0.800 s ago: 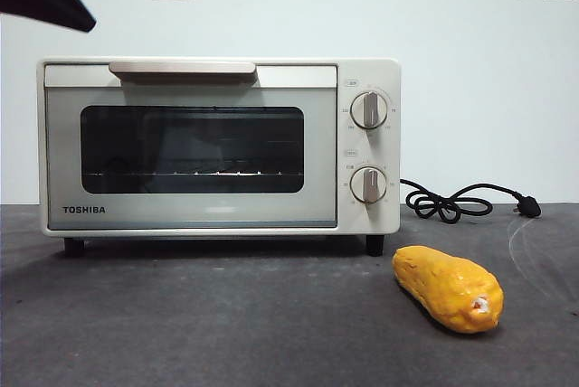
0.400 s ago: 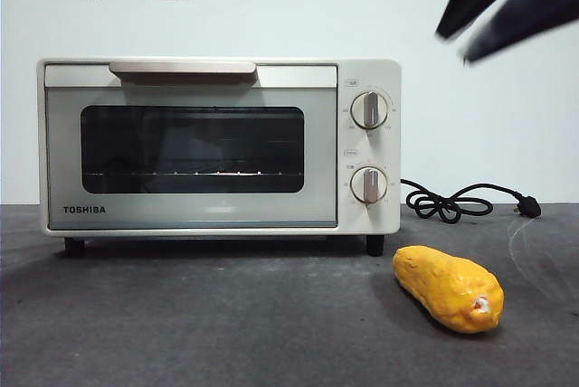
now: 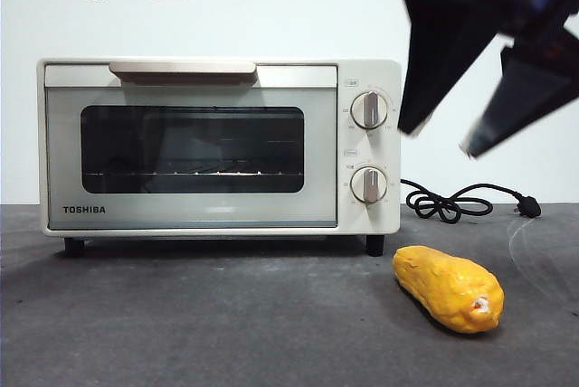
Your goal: Take the corn from the table,put the corn in the oven
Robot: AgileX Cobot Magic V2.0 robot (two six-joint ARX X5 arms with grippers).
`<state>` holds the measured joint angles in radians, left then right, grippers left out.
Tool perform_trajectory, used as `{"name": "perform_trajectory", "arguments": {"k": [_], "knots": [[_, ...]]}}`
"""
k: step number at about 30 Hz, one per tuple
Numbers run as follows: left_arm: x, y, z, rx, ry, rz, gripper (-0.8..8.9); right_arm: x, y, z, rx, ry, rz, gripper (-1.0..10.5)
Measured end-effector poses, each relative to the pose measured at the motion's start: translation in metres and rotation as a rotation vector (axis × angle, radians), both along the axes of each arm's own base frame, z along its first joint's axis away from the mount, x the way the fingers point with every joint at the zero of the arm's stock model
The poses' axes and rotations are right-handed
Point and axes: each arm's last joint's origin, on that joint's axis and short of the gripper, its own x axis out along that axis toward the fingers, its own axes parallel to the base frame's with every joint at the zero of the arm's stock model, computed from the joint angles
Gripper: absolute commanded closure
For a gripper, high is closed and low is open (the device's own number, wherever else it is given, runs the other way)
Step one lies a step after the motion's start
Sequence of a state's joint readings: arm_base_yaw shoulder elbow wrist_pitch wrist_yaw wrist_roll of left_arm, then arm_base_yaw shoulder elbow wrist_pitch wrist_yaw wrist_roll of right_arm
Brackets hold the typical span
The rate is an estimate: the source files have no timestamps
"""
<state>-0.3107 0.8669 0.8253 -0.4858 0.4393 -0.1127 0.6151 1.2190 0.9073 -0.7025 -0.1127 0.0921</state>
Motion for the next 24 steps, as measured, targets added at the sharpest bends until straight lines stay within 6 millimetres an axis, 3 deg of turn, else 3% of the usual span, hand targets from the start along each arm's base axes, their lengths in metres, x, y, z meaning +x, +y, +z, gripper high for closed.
{"name": "perform_trajectory", "arguments": {"k": [24], "knots": [[0.0, 0.0, 0.0, 0.0, 0.0, 0.0, 8.19, 0.035, 0.023, -0.068, -0.161, 0.166, -0.024, 5.1]]}}
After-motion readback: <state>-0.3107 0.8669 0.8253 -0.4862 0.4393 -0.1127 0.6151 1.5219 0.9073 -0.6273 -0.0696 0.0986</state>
